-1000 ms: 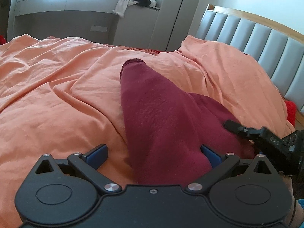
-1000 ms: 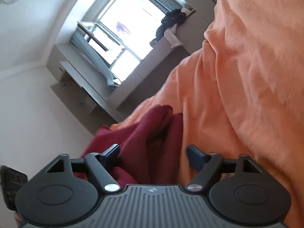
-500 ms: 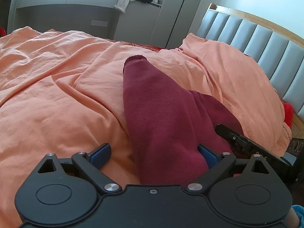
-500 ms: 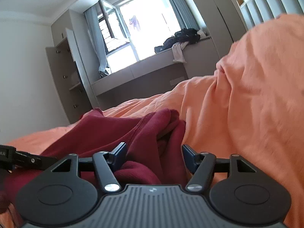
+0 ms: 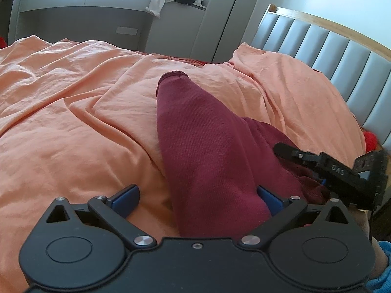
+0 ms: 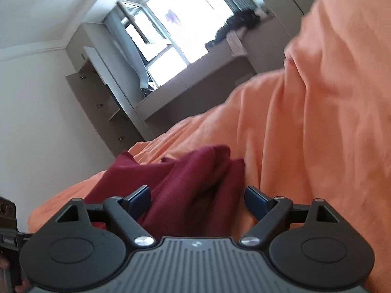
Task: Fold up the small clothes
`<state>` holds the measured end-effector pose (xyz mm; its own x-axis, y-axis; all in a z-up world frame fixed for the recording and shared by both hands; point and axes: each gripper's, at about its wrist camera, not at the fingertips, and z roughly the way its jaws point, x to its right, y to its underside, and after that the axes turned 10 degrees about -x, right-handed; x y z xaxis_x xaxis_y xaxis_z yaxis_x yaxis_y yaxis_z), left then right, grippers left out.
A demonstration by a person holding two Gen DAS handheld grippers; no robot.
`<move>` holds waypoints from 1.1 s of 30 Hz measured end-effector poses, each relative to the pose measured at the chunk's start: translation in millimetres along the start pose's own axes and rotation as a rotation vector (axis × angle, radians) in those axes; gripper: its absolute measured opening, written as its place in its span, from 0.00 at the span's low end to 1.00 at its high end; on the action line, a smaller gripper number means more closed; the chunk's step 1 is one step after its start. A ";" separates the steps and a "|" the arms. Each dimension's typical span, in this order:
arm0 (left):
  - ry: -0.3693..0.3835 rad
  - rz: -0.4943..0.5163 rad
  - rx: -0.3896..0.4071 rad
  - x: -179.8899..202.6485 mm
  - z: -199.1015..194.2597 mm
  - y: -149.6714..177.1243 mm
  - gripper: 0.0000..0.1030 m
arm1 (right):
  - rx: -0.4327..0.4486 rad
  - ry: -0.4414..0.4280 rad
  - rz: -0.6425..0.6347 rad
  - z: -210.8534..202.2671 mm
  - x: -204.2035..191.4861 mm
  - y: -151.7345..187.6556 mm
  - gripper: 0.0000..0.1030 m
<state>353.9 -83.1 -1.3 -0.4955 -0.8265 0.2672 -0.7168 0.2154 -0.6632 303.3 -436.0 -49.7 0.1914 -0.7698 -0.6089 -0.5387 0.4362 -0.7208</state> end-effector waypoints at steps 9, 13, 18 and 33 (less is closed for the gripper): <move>0.001 0.007 0.001 -0.1 0.2 -0.2 0.99 | -0.016 -0.008 -0.061 -4.0 -13.3 7.3 0.68; 0.009 0.010 0.012 -0.9 -0.4 2.0 0.99 | -0.044 -0.072 0.035 0.2 -2.9 9.5 0.69; 0.010 0.008 0.009 -1.4 -1.2 2.8 0.99 | -0.010 -0.042 0.053 -1.3 -6.1 13.4 0.61; 0.093 -0.023 -0.024 -3.0 -4.0 3.3 0.71 | 0.086 0.261 -0.380 -17.6 -102.3 37.0 0.26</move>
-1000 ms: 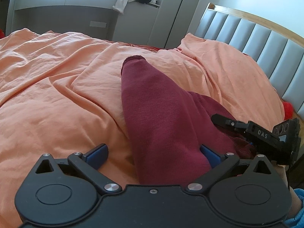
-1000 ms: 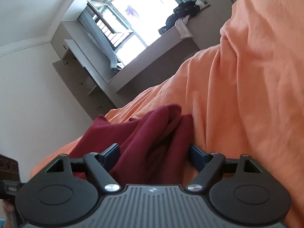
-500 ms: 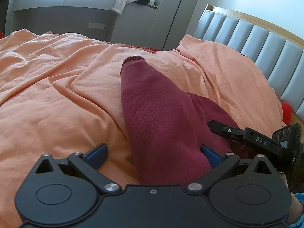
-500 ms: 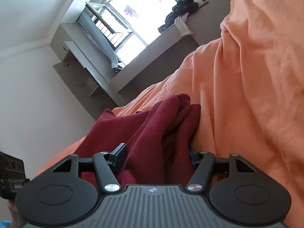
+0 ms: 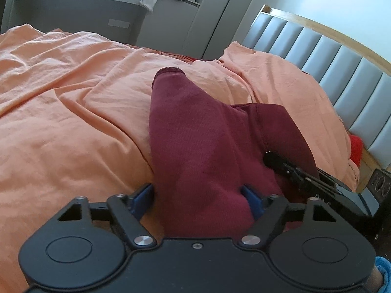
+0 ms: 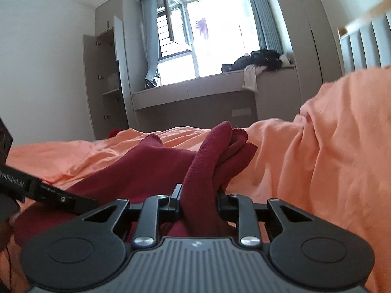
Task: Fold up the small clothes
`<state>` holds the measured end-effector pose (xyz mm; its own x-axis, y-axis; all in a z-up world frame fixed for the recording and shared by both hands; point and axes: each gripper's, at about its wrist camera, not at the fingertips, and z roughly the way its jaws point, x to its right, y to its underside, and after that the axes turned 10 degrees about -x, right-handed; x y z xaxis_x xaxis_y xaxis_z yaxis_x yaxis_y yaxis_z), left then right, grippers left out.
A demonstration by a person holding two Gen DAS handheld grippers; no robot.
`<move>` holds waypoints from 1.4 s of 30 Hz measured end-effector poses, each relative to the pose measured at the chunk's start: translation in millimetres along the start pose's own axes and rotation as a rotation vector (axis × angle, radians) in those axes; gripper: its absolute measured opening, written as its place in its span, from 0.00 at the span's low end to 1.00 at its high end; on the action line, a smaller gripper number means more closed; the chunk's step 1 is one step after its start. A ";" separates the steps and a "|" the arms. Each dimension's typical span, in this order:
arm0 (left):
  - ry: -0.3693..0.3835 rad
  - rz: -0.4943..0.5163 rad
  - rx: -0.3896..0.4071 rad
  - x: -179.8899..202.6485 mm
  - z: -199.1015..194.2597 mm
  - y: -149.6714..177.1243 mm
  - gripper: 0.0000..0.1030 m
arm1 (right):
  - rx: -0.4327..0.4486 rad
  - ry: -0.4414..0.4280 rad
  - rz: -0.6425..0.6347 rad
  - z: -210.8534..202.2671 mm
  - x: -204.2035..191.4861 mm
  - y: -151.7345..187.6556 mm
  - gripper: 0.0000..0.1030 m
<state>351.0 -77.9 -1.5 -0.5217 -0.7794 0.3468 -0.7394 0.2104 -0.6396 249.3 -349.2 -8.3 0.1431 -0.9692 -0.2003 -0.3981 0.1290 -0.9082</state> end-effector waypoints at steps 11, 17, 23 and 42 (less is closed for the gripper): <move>-0.030 -0.008 0.030 19.2 -7.8 -3.0 0.33 | 0.082 -0.002 0.046 -13.0 -6.4 -7.5 0.22; 0.004 -0.049 0.111 14.8 -40.6 -18.3 0.30 | 0.177 -0.054 0.038 -22.6 -21.1 -35.5 0.22; -0.066 -0.163 0.236 -17.4 -78.5 -37.9 0.30 | 0.173 -0.194 0.082 26.9 -36.4 -83.2 0.22; -0.342 -0.245 0.242 -56.8 -50.9 -38.6 0.60 | -0.093 -0.242 0.198 137.5 -8.6 -72.0 0.47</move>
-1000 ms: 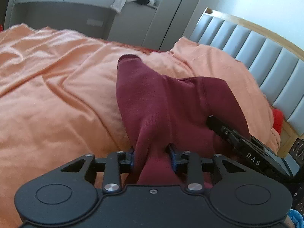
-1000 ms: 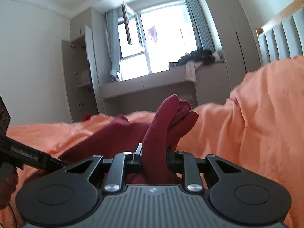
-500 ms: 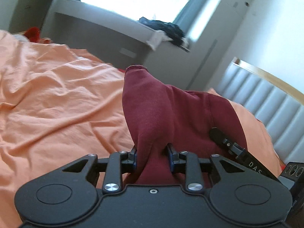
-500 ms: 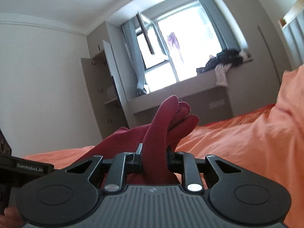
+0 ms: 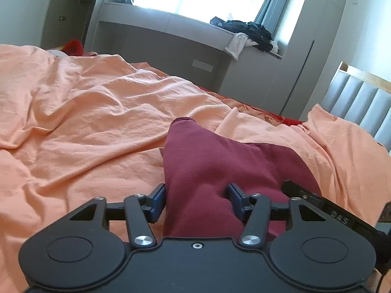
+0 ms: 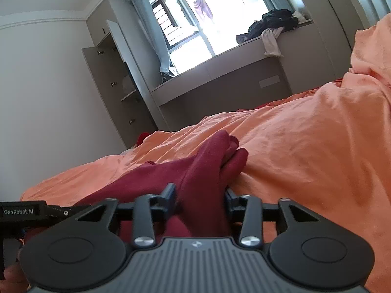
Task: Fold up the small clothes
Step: 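Open the right gripper and withdraw both tools from the folded shirt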
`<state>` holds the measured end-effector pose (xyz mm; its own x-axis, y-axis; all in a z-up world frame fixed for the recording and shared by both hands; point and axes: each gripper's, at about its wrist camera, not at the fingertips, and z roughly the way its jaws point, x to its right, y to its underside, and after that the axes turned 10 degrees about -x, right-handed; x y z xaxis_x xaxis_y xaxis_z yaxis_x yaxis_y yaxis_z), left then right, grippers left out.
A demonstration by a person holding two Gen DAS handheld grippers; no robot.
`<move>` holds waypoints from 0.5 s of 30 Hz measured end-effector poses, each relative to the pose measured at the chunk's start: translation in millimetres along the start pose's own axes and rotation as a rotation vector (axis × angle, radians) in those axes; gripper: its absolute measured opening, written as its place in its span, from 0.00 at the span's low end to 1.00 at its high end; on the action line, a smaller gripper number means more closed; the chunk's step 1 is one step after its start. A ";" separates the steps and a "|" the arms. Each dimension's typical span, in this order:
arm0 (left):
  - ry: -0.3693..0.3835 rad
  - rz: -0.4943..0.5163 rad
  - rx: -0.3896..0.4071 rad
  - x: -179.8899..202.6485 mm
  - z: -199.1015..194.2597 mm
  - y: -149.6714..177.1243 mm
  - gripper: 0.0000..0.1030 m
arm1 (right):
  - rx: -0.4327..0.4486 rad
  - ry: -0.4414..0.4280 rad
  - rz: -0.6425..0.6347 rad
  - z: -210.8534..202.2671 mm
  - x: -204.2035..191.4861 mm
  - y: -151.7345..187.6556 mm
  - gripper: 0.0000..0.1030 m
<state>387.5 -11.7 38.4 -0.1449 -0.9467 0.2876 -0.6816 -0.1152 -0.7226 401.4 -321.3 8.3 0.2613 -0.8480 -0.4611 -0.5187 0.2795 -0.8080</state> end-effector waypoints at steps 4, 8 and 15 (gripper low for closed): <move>-0.006 -0.026 0.011 -3.0 -5.9 1.2 0.69 | 0.023 0.013 0.000 -18.6 2.1 8.7 0.72; -0.004 -0.042 0.043 -1.0 -18.2 4.6 0.91 | 0.058 0.022 -0.009 -40.5 -1.6 14.2 0.99; -0.078 0.036 0.154 18.7 -52.0 11.7 0.99 | 0.123 0.050 -0.095 -78.2 -24.4 12.3 1.00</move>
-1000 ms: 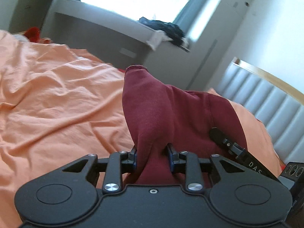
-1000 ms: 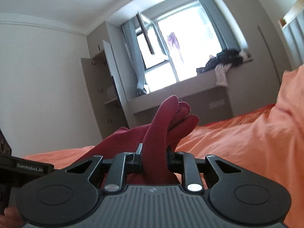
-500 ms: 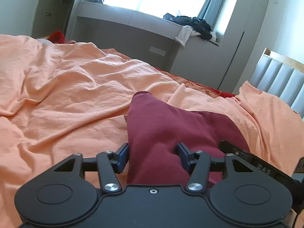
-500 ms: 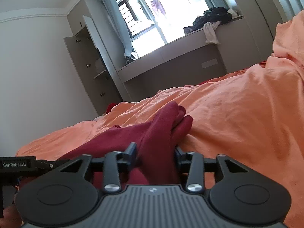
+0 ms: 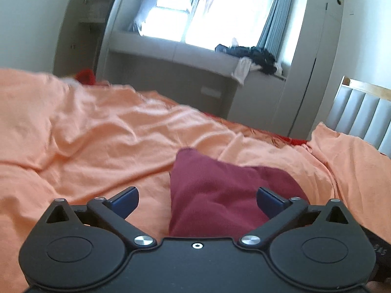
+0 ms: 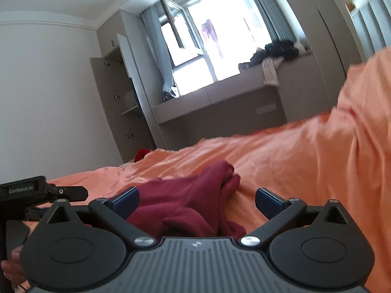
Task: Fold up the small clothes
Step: 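Open the right gripper and withdraw both tools from the folded shirt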
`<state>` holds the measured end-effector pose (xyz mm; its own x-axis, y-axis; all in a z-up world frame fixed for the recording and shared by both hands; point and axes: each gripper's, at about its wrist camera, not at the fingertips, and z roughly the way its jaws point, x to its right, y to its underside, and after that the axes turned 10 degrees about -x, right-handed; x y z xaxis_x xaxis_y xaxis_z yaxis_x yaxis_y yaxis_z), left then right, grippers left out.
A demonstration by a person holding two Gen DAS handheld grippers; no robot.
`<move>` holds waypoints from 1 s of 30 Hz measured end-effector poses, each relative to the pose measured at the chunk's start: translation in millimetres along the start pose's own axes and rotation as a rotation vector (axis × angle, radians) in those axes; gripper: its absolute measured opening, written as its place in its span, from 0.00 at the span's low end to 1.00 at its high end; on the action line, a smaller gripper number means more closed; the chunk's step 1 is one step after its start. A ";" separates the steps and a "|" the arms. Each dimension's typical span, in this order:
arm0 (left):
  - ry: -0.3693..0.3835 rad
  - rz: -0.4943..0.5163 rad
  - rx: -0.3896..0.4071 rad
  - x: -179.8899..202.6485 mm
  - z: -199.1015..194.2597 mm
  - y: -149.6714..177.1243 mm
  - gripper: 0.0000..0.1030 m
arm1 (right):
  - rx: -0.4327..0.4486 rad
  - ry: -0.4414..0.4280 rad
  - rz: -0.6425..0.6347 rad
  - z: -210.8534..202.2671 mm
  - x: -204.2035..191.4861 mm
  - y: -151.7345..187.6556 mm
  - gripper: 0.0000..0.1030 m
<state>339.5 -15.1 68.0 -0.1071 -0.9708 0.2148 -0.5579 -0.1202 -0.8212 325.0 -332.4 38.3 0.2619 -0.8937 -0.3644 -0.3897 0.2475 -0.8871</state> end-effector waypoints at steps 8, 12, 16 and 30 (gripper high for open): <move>-0.060 0.100 0.079 13.8 -54.1 10.0 0.99 | 0.096 0.085 -0.081 -50.8 -43.2 3.4 1.00; -0.109 0.168 0.136 18.3 -94.0 28.4 0.99 | 0.162 0.115 -0.085 -80.0 -62.0 8.4 1.00; -0.133 0.202 0.164 21.7 -134.3 46.4 1.00 | 0.206 0.120 -0.102 -109.4 -82.5 13.9 1.00; -0.151 0.182 0.163 -2.3 -201.8 105.3 1.00 | 0.234 0.176 -0.141 -174.6 -134.9 81.7 1.00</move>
<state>115.0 16.3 87.7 -0.0622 -0.9980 -0.0149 -0.3998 0.0385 -0.9158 103.7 -257.0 64.5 0.1338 -0.9713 -0.1967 -0.1413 0.1777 -0.9739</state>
